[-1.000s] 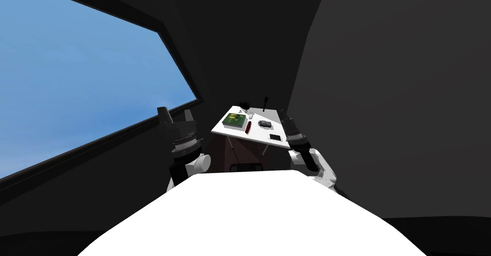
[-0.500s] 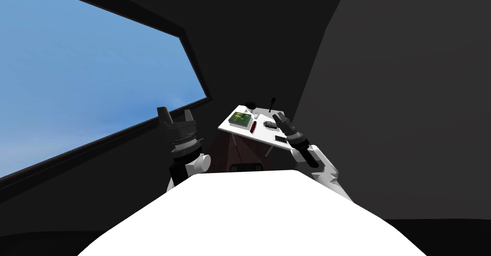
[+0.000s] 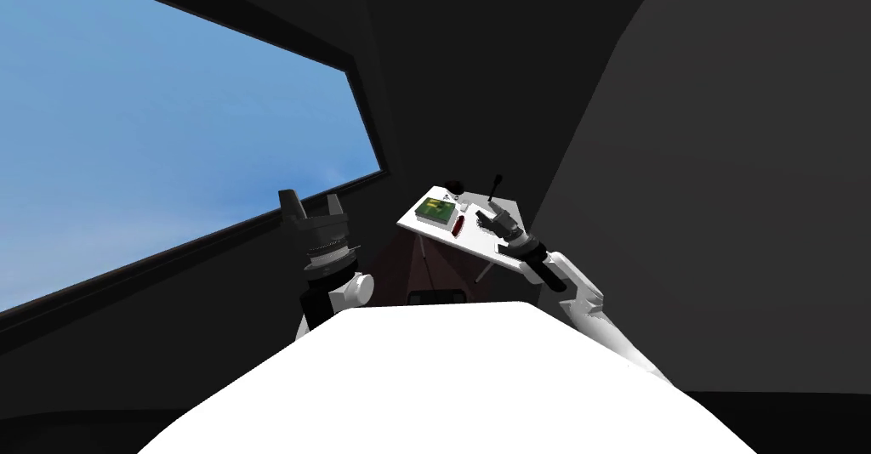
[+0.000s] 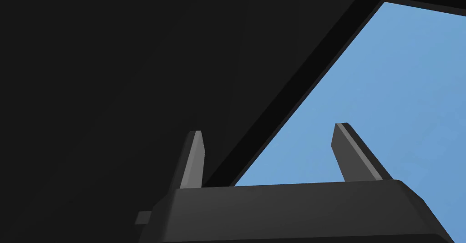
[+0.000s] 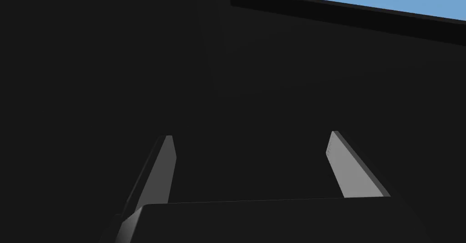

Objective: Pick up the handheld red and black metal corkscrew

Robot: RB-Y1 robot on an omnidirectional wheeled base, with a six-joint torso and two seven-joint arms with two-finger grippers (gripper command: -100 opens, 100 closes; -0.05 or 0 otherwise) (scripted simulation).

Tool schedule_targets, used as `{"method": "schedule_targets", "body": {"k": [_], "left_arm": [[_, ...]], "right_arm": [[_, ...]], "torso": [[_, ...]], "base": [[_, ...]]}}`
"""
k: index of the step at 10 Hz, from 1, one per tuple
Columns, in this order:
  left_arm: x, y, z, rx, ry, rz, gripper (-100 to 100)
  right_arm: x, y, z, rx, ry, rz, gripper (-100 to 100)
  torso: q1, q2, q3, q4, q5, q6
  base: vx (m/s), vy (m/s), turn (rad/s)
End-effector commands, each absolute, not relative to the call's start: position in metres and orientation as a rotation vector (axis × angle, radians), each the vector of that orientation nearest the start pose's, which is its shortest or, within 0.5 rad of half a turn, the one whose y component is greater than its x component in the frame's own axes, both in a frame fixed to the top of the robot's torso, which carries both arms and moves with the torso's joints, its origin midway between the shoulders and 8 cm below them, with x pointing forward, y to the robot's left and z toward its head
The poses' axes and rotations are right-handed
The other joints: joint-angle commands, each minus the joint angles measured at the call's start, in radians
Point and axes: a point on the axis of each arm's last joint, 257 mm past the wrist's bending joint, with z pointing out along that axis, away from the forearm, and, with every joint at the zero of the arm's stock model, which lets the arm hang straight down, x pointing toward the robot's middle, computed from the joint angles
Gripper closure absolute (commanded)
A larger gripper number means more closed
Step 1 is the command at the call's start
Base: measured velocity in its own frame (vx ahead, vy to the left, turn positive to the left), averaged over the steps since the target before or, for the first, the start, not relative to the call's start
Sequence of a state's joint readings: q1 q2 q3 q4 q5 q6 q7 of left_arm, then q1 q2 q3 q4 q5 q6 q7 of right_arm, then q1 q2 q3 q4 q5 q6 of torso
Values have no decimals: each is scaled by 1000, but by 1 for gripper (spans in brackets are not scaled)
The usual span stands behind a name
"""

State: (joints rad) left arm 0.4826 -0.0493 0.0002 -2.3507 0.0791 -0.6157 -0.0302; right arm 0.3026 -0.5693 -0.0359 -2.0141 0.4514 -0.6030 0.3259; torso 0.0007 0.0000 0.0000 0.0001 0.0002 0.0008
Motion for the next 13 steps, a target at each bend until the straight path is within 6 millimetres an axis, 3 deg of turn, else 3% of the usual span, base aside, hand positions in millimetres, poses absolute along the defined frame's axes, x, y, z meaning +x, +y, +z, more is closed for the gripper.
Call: {"method": "schedule_targets", "body": {"k": [1,4,5,6,7,8,10,11,12,13], "left_arm": [[304,288,79,-566,384,-1361,0],[304,288,79,-566,384,-1361,0],[304,288,79,-566,384,-1361,0],[304,288,79,-566,384,-1361,0],[304,288,79,-566,384,-1361,0],[304,288,79,-566,384,-1361,0],[304,288,79,-566,384,-1361,0],[304,288,79,-566,384,-1361,0],[304,288,79,-566,384,-1361,0],[304,288,79,-566,384,-1361,0]], "right_arm": [[400,-211,-67,-452,1185,575,-100],[402,-212,-86,-569,1218,506,-100],[405,-214,-105,-664,1243,447,-100],[404,-214,-105,-674,1244,442,-100],[406,-218,-126,-773,1268,383,-100],[406,-218,-126,-780,1268,379,-100],[403,-226,-165,-957,1307,296,-100],[404,-232,-171,-997,1312,261,-100],[401,-241,-194,-1089,1337,222,-100],[400,-243,-195,-1107,1332,208,-100]], "torso": [[0,0,0,0,0,0],[0,0,0,0,0,-1],[0,0,0,0,0,0],[0,-1,-1,0,0,-1],[0,-1,0,0,0,0],[0,-1,-1,0,0,-1],[0,-1,-1,0,0,0],[0,-2,-1,0,0,-1],[0,-2,-1,0,0,0],[0,-2,-1,0,0,0]], "base": [[-5,31,204],[0,25,188],[7,32,289],[8,19,134],[11,24,257],[11,13,133],[14,27,323],[19,14,163],[21,15,218],[17,4,155]]}}
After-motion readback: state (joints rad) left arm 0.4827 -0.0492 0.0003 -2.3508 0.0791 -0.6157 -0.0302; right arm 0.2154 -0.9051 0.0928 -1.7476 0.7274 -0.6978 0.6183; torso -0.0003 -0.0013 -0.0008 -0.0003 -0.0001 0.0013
